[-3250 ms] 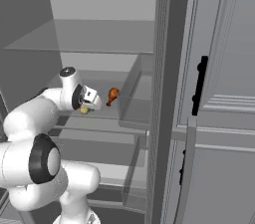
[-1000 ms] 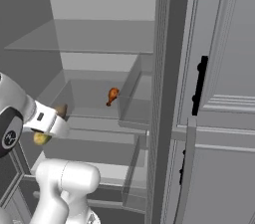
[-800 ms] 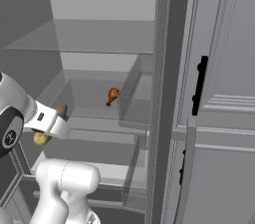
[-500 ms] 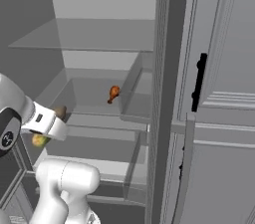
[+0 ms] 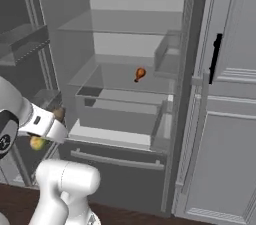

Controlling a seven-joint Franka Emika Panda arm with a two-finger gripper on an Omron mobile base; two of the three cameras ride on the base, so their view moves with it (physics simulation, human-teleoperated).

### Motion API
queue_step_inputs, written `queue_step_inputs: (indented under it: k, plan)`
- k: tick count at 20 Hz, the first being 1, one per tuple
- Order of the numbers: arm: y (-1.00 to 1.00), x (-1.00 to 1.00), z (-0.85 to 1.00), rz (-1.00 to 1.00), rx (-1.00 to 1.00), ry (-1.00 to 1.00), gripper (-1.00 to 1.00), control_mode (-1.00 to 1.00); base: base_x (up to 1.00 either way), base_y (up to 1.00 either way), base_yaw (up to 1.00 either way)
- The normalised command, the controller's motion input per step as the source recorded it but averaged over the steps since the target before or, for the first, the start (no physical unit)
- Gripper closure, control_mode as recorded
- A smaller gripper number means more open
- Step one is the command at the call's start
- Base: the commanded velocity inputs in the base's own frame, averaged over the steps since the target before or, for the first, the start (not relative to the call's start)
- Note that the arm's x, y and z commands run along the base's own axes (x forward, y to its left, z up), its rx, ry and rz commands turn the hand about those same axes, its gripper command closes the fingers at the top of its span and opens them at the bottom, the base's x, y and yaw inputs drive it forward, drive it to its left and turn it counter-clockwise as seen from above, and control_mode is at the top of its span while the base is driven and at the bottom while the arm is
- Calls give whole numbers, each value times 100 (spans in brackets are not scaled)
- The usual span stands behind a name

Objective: Place one cucumber and one chicken drumstick in each tupperware on the nearby counter, to pack two identical lunches.

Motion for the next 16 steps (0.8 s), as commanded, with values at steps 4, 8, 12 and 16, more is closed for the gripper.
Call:
queue_step_inputs:
  k: [4, 8, 12, 16]
  plan:
    - [0, 0, 0, 0, 0, 0, 100, 100, -74, 48, 36]
    - [0, 0, 0, 0, 0, 0, 100, 100, -94, 42, 28]
    - [0, 0, 0, 0, 0, 0, 100, 100, -60, 67, 7]
    - [0, 0, 0, 0, 0, 0, 100, 100, 1, 100, -21]
